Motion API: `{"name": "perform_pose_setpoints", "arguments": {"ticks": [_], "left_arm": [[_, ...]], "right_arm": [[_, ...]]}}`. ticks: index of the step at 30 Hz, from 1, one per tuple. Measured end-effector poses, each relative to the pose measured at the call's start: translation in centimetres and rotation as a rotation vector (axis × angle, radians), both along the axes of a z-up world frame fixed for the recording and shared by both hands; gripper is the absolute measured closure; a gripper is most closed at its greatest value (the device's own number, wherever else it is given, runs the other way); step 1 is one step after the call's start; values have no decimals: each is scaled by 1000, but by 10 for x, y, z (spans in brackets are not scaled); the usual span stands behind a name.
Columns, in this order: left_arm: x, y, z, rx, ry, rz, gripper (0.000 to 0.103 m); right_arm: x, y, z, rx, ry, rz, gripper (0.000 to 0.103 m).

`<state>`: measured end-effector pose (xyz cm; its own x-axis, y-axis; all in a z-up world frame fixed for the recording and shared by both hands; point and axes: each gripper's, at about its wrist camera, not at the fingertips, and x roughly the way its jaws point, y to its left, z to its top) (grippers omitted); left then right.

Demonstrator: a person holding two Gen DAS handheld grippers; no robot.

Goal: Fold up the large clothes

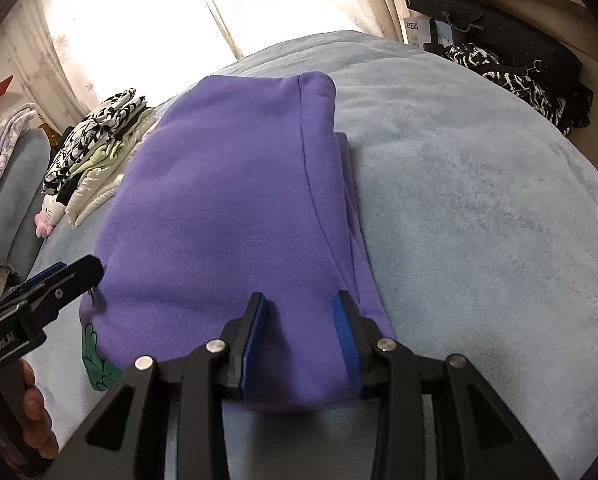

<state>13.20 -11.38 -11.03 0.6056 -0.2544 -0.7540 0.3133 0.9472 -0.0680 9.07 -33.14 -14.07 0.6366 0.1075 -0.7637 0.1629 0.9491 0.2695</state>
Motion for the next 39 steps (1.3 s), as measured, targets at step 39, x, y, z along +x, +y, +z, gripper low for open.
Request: {"name": "perform_pose_setpoints", "arguments": {"ticks": [39], "left_arm": [[28, 20, -16, -235, 254, -101, 11]], "right_arm": [[4, -40, 37, 193, 85, 24, 27]]}}
